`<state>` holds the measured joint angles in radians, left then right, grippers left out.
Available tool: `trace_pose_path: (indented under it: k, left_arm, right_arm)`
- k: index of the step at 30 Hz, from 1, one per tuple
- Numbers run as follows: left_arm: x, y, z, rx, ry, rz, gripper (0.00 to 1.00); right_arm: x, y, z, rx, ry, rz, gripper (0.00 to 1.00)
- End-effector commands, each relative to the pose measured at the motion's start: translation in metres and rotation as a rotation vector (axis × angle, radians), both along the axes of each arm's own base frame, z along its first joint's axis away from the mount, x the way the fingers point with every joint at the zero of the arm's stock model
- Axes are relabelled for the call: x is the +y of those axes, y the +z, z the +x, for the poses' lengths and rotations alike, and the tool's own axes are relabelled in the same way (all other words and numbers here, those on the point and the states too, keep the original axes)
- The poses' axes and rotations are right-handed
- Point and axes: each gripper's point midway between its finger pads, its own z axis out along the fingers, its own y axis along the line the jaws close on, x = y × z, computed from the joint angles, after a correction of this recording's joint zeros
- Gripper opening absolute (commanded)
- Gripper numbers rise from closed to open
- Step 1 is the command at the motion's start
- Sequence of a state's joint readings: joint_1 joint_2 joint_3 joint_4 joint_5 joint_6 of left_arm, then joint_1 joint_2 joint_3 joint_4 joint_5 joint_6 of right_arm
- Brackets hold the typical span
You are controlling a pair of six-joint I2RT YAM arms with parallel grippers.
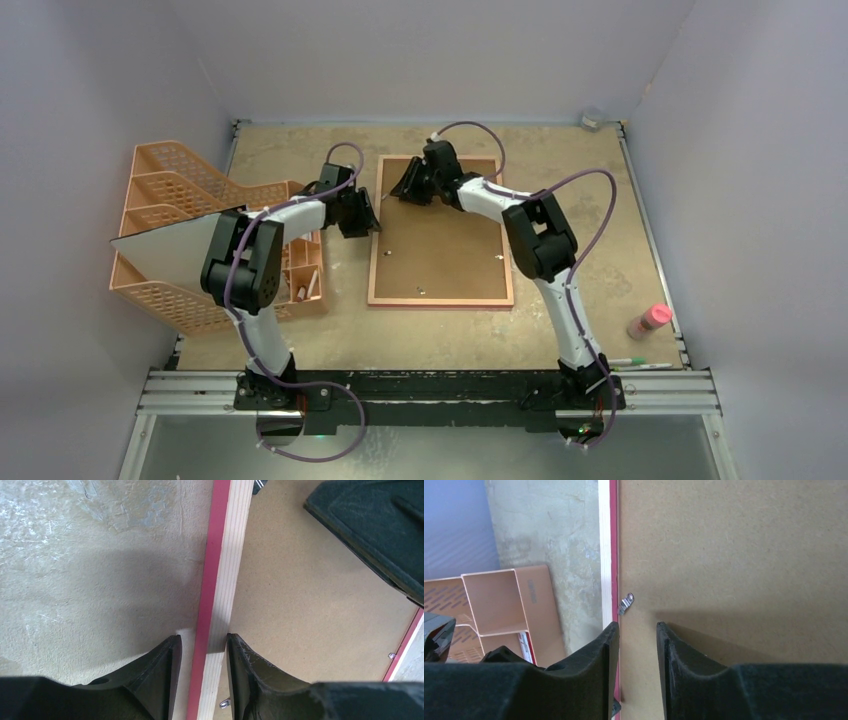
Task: Put the photo into the frame
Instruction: Install the photo frame at the center of the board.
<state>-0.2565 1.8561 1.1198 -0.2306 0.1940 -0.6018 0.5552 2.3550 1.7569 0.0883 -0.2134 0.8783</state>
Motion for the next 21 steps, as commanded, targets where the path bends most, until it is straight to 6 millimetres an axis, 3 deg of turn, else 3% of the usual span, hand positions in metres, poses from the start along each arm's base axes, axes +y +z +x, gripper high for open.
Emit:
trace_pose_path:
  k: [1,13,21]
  left_arm:
    - [0.011,-0.026,-0.018,0.099,0.014,0.056,0.40]
    - [0.015,-0.042,-0.029,0.167,0.022,0.083,0.35]
    - [0.013,-0.042,-0.031,0.171,0.016,0.073,0.34]
  right_arm:
    - [0.018,0.004,0.004,-0.009,0.025,0.046,0.34]
    - [0.031,-0.024,-0.006,0.042,0.059,0.080,0.24]
    - [0.040,-0.022,-0.001,0.038,0.052,0.105,0.23]
